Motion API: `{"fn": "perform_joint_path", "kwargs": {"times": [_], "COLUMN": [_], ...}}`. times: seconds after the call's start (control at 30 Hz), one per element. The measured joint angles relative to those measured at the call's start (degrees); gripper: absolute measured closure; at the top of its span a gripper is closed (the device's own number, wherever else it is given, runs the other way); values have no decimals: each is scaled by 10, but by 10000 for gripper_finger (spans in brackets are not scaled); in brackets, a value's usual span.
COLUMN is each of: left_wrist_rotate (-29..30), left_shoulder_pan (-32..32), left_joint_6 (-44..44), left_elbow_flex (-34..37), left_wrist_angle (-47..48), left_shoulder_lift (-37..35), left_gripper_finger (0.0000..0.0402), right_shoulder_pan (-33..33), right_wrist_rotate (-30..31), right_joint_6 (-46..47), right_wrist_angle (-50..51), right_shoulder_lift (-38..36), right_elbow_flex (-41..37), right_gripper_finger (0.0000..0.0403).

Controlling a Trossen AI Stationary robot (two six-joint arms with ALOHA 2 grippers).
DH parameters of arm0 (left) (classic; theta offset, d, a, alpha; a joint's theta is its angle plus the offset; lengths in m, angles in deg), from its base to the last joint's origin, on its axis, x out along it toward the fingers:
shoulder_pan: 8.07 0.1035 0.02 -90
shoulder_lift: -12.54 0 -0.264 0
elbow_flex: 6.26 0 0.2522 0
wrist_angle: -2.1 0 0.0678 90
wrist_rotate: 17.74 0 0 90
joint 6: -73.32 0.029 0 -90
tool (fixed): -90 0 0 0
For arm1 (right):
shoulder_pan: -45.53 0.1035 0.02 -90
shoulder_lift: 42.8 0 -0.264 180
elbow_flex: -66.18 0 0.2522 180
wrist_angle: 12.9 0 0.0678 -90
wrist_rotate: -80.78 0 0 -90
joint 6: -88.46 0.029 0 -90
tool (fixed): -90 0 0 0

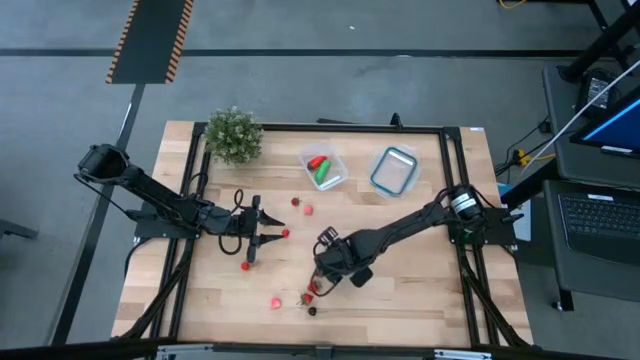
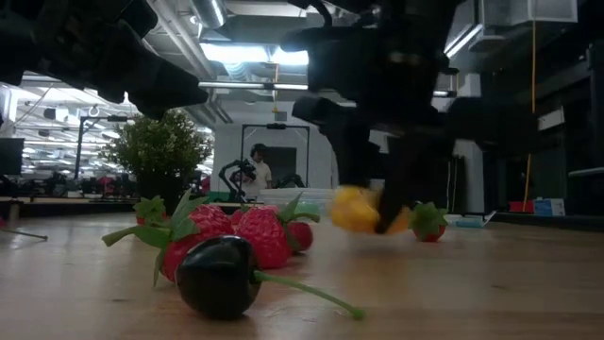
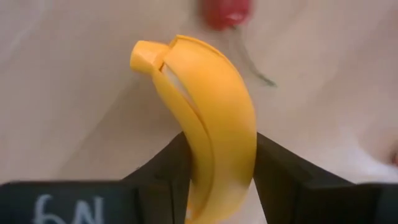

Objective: Pick and placing Produce into tupperware
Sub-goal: Put the yellow banana into the transparent container

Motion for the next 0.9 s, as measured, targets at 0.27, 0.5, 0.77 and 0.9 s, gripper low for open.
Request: {"fn": "perform_joint_path", "kwargs": {"times": [0.27, 0.5, 0.77, 0.9], "left_wrist_rotate": [0, 0, 0, 0], "left_shoulder_pan": [0, 0, 0, 0], "left_joint_6": [0, 0, 1, 15], "left_elbow_flex": [0, 0, 0, 0], "left_wrist_angle": [4, 6, 14, 19], "left_shoulder_lift": [0, 0, 0, 0], "left_gripper_finger": [250, 250, 250, 250], "right_shoulder_pan": [-35, -54, -72, -71], "right_wrist_rotate": [-2, 0, 4, 3], "right_joint_6": [81, 148, 201, 208], "right_wrist_angle": [12, 23, 33, 30], "right_shoulder_lift": [-30, -47, -49, -67], "right_elbow_flex": [0, -2, -3, -3], "right_gripper_finger": [261, 261, 261, 261]}}
